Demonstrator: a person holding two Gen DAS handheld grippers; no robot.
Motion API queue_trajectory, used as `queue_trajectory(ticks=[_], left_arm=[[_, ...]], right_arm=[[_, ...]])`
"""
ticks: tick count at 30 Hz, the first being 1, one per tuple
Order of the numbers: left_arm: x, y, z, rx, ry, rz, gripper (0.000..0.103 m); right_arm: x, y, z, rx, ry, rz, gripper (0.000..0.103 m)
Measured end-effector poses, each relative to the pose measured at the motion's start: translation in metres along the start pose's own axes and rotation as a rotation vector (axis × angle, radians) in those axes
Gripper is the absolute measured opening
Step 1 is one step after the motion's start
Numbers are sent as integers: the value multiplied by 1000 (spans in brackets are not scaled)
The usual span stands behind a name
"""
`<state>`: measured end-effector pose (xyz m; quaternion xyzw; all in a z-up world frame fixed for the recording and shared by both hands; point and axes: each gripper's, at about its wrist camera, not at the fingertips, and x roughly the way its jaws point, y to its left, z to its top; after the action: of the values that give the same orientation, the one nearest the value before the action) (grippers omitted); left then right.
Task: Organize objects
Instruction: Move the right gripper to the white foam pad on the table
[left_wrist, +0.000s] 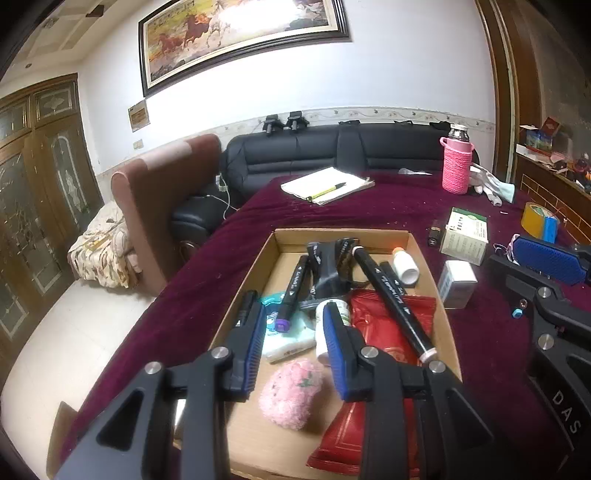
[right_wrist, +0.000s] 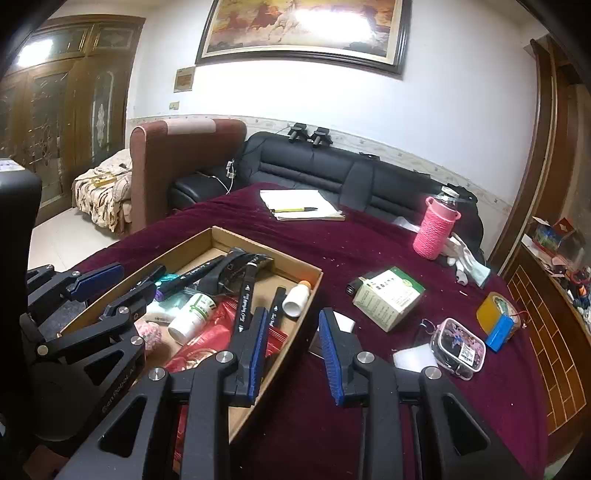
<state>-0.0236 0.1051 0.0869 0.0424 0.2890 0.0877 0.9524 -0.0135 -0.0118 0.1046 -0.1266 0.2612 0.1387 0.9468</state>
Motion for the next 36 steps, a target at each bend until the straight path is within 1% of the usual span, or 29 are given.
queue_trajectory(ticks=[14, 22, 24, 26, 30, 32, 36], left_arm=[[-8, -28, 3, 57, -5, 1, 31], [-9, -44, 5, 78, 4, -15, 31], [-8, -46, 6, 69, 18, -49, 31], [-8, -46, 9, 48, 48, -117, 31], [-3, -47, 13, 6, 126, -254, 32], [0, -51, 15, -9, 161, -303, 37], [8, -66, 21, -16, 222, -393, 38]], right_arm=[[-5, -28, -12, 48, -1, -3, 31], [-4, -43, -18, 72, 1, -2, 31], [-2, -50, -20, 86, 9, 10, 35], [3, -63, -20, 114, 28, 36, 39], [22, -111, -23, 212, 73, 79, 52], [37, -142, -31, 283, 115, 89, 54], [65, -187, -52, 372, 183, 81, 55]])
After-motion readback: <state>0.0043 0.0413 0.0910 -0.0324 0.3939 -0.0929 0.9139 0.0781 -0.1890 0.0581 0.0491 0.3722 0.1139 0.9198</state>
